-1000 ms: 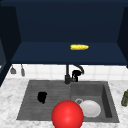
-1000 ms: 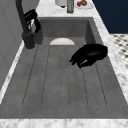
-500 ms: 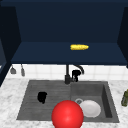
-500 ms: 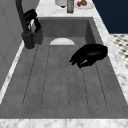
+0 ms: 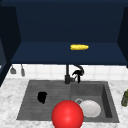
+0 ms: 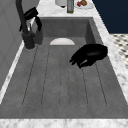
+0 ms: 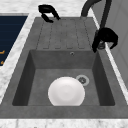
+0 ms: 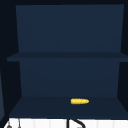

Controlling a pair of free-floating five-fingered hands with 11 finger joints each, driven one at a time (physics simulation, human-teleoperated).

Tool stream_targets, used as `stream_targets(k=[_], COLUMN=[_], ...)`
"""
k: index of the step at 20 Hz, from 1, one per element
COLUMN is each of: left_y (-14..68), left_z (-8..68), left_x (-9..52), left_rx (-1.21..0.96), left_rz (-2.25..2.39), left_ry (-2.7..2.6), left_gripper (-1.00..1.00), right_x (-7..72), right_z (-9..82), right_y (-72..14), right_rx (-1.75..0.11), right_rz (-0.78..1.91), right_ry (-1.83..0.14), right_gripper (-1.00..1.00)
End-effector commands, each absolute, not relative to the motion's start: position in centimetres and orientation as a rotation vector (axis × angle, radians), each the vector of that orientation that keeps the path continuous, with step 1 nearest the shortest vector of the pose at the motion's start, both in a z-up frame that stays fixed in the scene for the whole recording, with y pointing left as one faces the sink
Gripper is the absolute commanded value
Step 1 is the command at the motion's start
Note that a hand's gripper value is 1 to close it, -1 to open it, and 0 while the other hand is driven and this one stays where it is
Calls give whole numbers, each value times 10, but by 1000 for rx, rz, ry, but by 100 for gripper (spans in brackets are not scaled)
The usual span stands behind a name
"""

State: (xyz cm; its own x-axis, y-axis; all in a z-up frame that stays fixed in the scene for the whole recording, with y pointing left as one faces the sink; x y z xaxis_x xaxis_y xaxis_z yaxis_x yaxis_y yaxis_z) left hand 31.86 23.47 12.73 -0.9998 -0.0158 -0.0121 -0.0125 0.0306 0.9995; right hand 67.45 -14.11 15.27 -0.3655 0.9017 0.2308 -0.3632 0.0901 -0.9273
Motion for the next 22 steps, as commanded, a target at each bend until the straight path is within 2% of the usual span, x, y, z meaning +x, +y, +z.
stream_targets(k=[1,5,20,21,22], left_y=[235,235,235,235,235], left_z=[127,127,127,127,127], left_x=[319,319,319,319,319], left_rx=[31,31,31,31,31], left_rz=[-2185,-2185,-2185,-2185,-2185], left_ry=[-2253,-2253,-2253,-2253,-2253], left_gripper=[0,0,0,0,0], right_x=[681,700,725,725,719], right_z=[153,154,137,136,136], right_y=[-153,-162,-104,-99,-94], right_rx=[-612,-500,-111,-94,-108], right_rz=[1558,1600,1599,1600,1612], right_ry=[-1272,-1231,-963,-947,-963], right_gripper=[-100,-100,-100,100,100])
